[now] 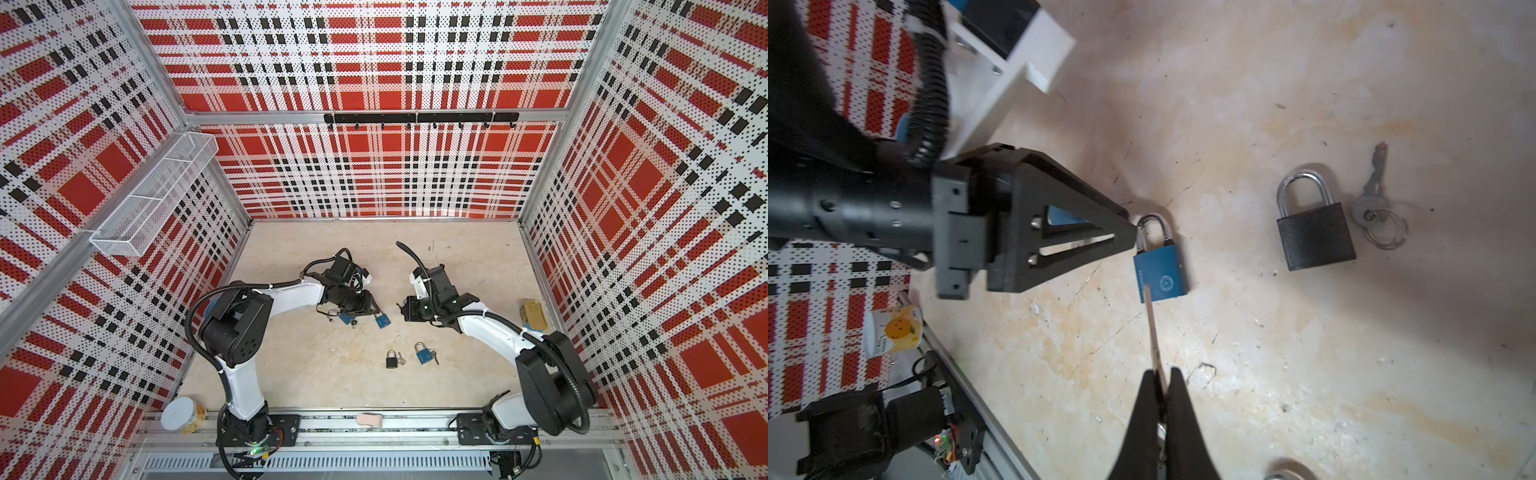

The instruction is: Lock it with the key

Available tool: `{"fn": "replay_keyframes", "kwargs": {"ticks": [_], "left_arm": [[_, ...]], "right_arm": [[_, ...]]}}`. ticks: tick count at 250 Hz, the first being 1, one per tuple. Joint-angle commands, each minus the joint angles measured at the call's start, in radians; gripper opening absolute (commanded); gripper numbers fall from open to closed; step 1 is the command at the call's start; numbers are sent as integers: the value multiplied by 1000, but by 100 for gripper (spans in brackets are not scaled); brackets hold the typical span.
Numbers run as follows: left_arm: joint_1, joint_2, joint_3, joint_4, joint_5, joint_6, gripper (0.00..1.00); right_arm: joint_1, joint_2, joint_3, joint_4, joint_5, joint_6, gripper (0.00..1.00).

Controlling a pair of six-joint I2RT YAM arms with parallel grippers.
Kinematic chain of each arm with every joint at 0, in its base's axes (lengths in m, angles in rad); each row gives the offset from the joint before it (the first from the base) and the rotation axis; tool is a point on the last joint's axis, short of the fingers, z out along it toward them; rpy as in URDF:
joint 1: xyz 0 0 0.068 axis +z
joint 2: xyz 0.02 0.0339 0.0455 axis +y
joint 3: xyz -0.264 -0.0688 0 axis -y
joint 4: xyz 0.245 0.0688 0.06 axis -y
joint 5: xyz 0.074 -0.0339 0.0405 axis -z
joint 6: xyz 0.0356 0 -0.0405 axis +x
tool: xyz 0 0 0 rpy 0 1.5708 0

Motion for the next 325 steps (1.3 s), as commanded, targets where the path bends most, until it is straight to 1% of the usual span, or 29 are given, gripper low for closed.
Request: {"fn": "replay_keyframes", "kwargs": {"ticks": [1, 12, 58, 89, 111, 150, 181, 209, 298, 314, 325], "left_arm": [[23, -78, 23, -11, -40, -22, 38], [29, -107, 18, -10, -59, -34, 39], [56, -266, -28, 4, -133, -74, 40], [92, -372, -80, 55, -126, -124, 41], [113, -433, -120, 88, -105, -153, 42], [130, -521, -174, 101, -102, -165, 43], [145, -568, -213, 116, -102, -171, 43], [164, -596, -239, 118, -92, -176, 43], [189, -646, -284, 120, -82, -184, 43], [189, -649, -287, 120, -84, -184, 43], [190, -650, -290, 120, -84, -186, 43]], "right_arm": [[29, 52, 15, 62, 72, 1, 0], [42, 80, 22, 71, 93, 4, 0], [75, 182, 27, 166, 113, 46, 0], [99, 234, 45, 186, 147, 65, 0], [105, 257, 52, 210, 149, 79, 0], [108, 286, 79, 213, 179, 79, 0], [109, 304, 105, 199, 204, 59, 0], [110, 327, 121, 193, 196, 52, 0], [112, 357, 109, 193, 219, 68, 0], [112, 356, 108, 189, 219, 70, 5], [112, 358, 106, 191, 214, 70, 7]]}}
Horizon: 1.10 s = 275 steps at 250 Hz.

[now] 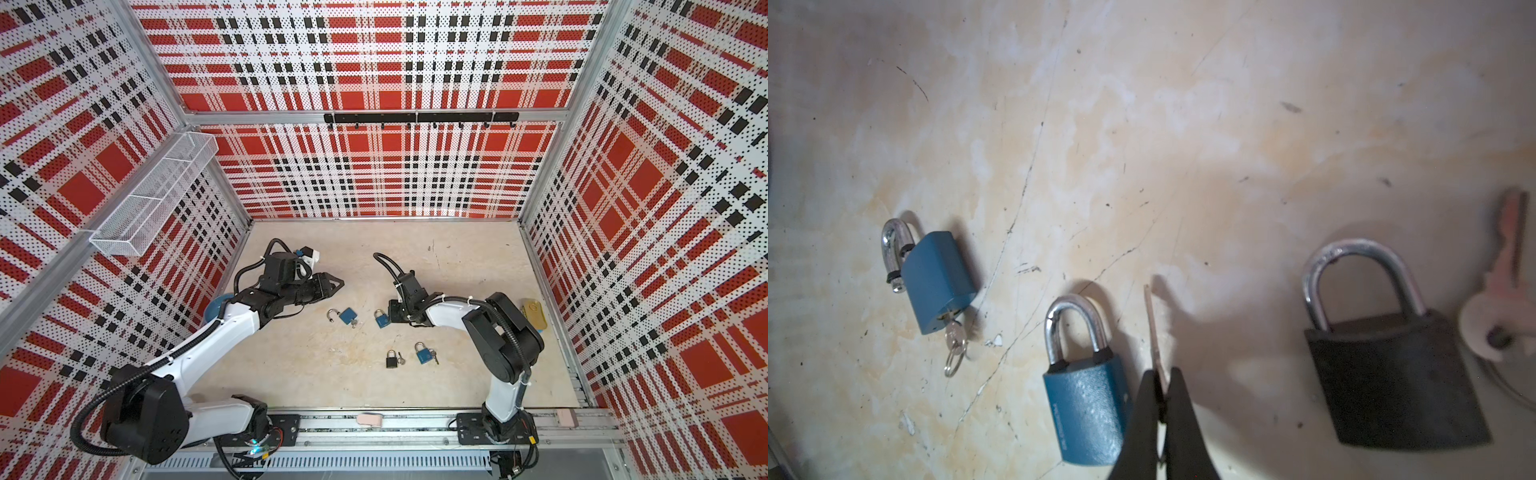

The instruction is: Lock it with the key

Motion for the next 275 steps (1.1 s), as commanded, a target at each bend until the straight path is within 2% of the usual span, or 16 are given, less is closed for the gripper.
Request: {"fn": "replay_keyframes", "kwargs": {"ticks": [1, 61, 120, 125, 161, 182, 218, 233, 275], "left_arm": [[8, -25, -18, 25, 2, -4, 43], [8, -25, -25, 30, 7, -1, 43], [8, -47, -35, 30, -1, -5, 43], [37, -52, -34, 29, -2, -5, 43], [72, -95, -43, 1, -16, -3, 43], [105, -123, -50, -25, -20, -4, 43], [180, -177, -80, -73, -25, -15, 43], [216, -201, -101, -80, -16, -30, 44], [311, -286, -166, -99, 24, -63, 44]], "right_arm": [[5, 14, 1, 27, 16, 8, 7], [6, 6, -12, 29, 14, 17, 23], [8, -73, 3, -38, 58, -5, 26], [9, -84, 6, -50, 65, -10, 26], [20, -161, 45, -131, 104, -61, 29], [32, -174, 90, -170, 75, -118, 32], [72, -118, 179, -203, 37, -249, 33], [95, -80, 210, -199, 25, -292, 37], [137, 57, 324, -208, -4, -365, 41]]}}
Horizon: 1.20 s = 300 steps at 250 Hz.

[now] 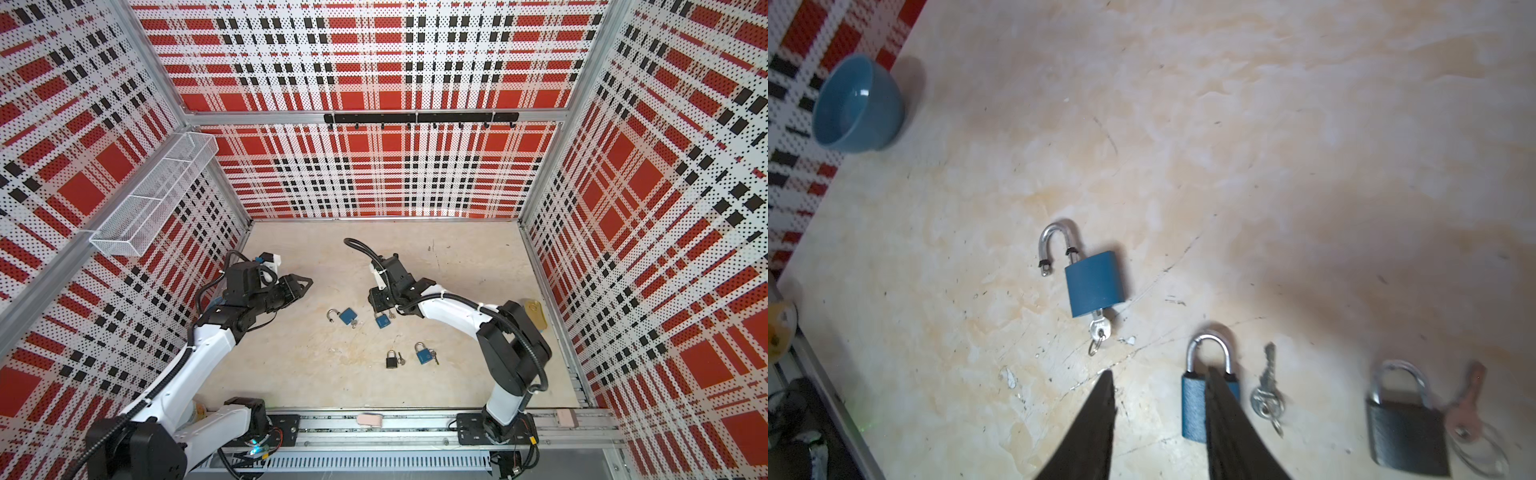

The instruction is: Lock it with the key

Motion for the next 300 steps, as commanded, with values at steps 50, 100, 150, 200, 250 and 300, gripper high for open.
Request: {"fn": "replay_keyframes", "kwargs": {"ticks": [50, 100, 150, 200, 250, 300], "left_arm": [[135, -164, -71, -113, 41, -28, 47], [196, -201, -87, -141, 85, -18, 50], [221, -188, -88, -143, 108, -7, 50], [245, -164, -82, -144, 128, 9, 50], [254, -143, -81, -140, 138, 22, 50], [258, -127, -83, -130, 148, 28, 50]], "right_arm": [[85, 227, 205, -77, -4, -184, 46], [126, 318, 286, -112, 46, -222, 50], [148, 384, 350, -151, 77, -232, 53], [169, 427, 386, -179, 127, -245, 54], [183, 453, 406, -197, 173, -255, 54], [193, 481, 436, -218, 205, -258, 50]]}}
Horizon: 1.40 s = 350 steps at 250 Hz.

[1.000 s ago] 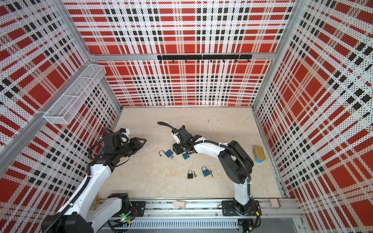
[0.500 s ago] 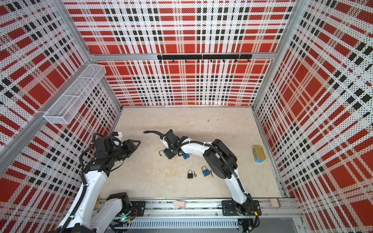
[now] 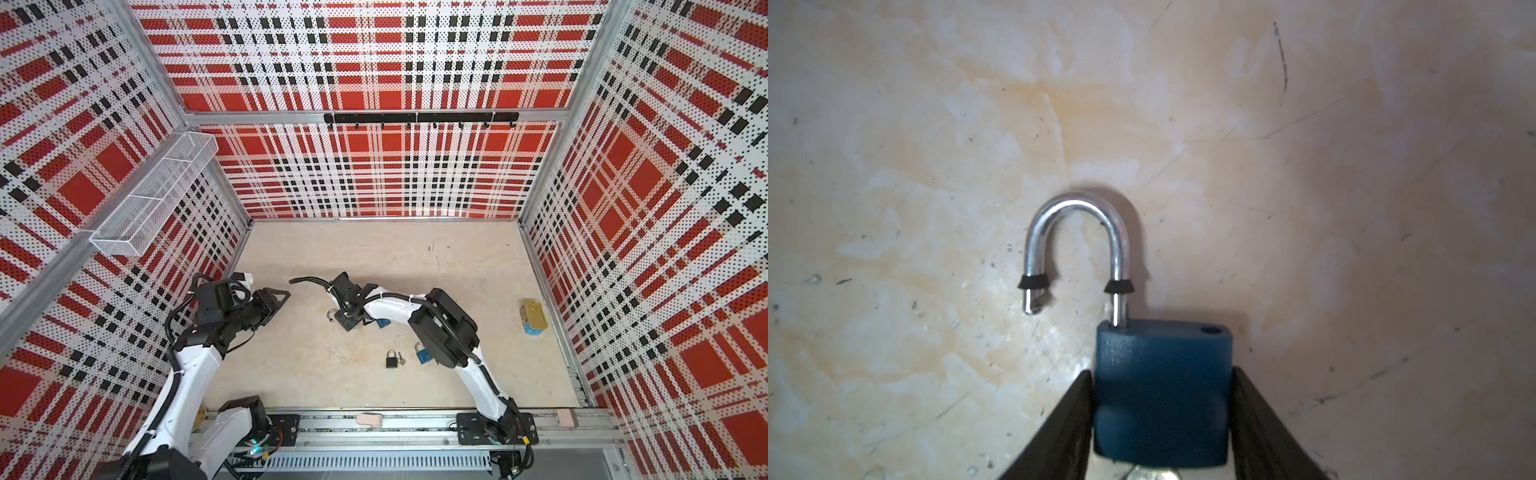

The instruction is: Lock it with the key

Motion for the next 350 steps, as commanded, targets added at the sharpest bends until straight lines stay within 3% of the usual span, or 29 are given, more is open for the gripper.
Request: {"fn": "replay_keyframes", "kwargs": {"ticks": [1, 108, 251, 350], "left_arm": [[14, 5, -2, 4, 17, 20, 50], [34, 5, -17, 9, 33, 30, 50], [21, 55, -36, 33, 60, 27, 50], [-112, 130, -52, 122, 40, 4, 49]], "right_arm": [[9, 40, 37, -24, 38, -20, 50], [14, 60, 69, -58, 46, -17, 22], [13, -91, 30, -58, 25, -52, 20], [8, -182, -4, -57, -24, -26, 19]]}}
